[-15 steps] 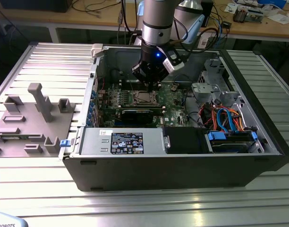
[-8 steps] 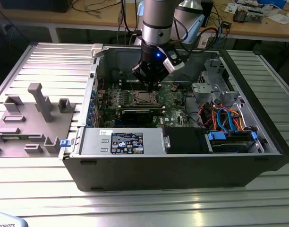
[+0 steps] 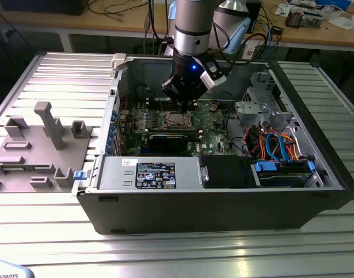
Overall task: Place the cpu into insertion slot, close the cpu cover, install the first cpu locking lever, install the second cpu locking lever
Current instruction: 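Install the first cpu locking lever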
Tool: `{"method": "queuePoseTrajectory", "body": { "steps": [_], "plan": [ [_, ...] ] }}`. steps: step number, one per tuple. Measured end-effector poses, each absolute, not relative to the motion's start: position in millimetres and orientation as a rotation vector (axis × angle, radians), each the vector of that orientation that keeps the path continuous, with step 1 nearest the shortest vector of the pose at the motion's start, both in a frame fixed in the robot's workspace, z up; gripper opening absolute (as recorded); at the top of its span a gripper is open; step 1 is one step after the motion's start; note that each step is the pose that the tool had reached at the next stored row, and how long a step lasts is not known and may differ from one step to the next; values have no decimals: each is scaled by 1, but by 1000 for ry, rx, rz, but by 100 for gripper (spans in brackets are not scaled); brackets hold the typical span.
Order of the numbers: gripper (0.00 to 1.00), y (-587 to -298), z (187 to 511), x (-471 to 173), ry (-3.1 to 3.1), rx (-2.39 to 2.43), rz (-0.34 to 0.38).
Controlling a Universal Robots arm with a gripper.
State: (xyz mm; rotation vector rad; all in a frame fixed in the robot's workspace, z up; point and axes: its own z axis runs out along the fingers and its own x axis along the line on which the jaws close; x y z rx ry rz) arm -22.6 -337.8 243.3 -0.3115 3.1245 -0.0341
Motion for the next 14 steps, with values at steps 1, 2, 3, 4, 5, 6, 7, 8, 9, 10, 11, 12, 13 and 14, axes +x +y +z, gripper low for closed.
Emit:
{"method": "queuePoseTrajectory", "body": {
  "steps": [1,2,3,4,5,6,7,8,9,10,11,12,13,14],
  "plan": [
    [11,-338,243,-23,3124,-314,-34],
    [11,-338,243,-23,3124,-316,-34],
    [11,-338,243,-23,3124,-319,-34],
    [11,-338,243,-23,3123,-321,-34],
    [11,-338,243,-23,3123,-324,-34],
    [11,-338,243,-23,3123,-327,-34],
    [11,-338,243,-23,3122,-330,-34],
    [11,-338,243,-23,3122,-333,-34],
    [11,-338,243,-23,3122,-337,-34],
    [11,-338,243,-23,3121,-340,-34],
    [11,-338,243,-23,3121,-342,-34],
    [11,-338,243,-23,3121,-346,-34],
    [11,-338,243,-23,3120,-349,-34],
    [11,-338,243,-23,3120,-351,-34]
  ]
}}
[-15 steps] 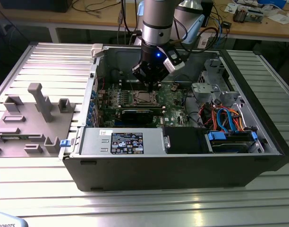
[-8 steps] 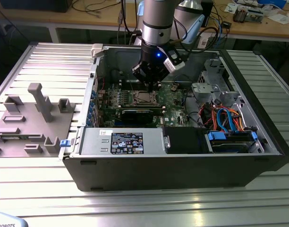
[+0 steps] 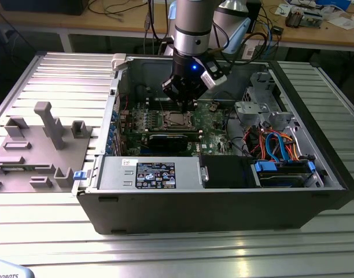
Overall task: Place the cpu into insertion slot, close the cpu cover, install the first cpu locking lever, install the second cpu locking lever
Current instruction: 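Install the first cpu locking lever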
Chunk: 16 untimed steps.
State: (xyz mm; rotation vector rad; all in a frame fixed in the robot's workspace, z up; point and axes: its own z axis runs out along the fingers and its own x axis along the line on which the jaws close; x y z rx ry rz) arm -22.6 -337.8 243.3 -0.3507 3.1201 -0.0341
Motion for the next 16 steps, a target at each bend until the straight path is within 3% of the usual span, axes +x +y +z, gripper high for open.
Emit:
{"method": "queuePoseTrajectory", "body": {
  "steps": [16],
  "plan": [
    [11,-338,243,-23,3113,-404,-34]
  ]
}}
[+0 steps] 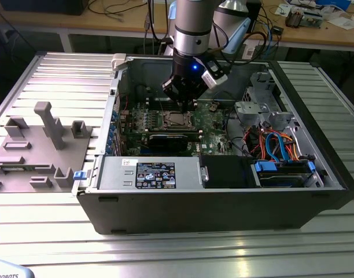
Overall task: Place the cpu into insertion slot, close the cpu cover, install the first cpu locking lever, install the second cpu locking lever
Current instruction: 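Install the first cpu locking lever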
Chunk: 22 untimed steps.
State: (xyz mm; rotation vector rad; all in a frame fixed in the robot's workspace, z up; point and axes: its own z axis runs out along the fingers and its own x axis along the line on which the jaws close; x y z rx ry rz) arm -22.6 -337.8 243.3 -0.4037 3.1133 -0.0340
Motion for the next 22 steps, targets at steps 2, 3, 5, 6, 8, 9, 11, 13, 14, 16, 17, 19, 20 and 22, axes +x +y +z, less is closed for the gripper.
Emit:
{"method": "queuePoseTrajectory", "body": {
  "steps": [2,3,5,6,8,9,11,13,14,16,17,19,20,22],
  "plan": [
    [11,-338,243,-23,3113,-408,-34],
    [11,-338,243,-23,3112,-411,-34],
    [11,-338,243,-23,3111,-418,-34],
    [11,-338,243,-23,3111,-421,-34],
    [11,-338,243,-23,3110,-426,-34],
    [11,-338,243,-23,3110,-429,-34],
    [11,-338,243,-23,3109,-436,-34],
    [11,-338,243,-23,3107,-444,-34],
    [11,-338,243,-23,3107,-449,-34],
    [11,-338,243,-23,3106,-454,-34],
    [11,-338,243,-23,3106,-456,-34],
    [11,-338,243,-23,3105,-460,-34],
    [11,-338,243,-23,3105,-463,-34],
    [11,-338,243,-23,3103,-472,-34]
  ]
}}
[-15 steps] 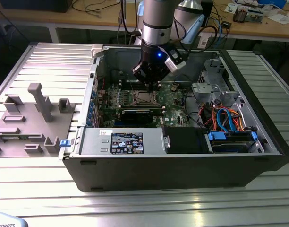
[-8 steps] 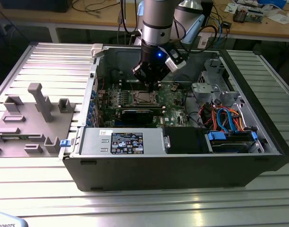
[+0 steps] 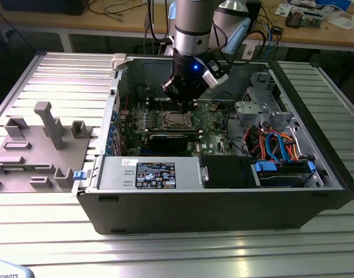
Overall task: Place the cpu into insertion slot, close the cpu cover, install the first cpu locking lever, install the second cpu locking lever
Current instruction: 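Install the first cpu locking lever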
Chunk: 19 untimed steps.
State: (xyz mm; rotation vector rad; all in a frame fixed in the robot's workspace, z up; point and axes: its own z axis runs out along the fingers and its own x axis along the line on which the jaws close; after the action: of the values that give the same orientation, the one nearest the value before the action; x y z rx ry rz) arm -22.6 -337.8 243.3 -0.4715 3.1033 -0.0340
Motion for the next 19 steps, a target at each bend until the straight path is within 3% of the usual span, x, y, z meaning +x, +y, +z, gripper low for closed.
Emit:
{"method": "queuePoseTrajectory", "body": {
  "steps": [19],
  "plan": [
    [11,-338,243,-23,3094,-525,-34]
  ]
}}
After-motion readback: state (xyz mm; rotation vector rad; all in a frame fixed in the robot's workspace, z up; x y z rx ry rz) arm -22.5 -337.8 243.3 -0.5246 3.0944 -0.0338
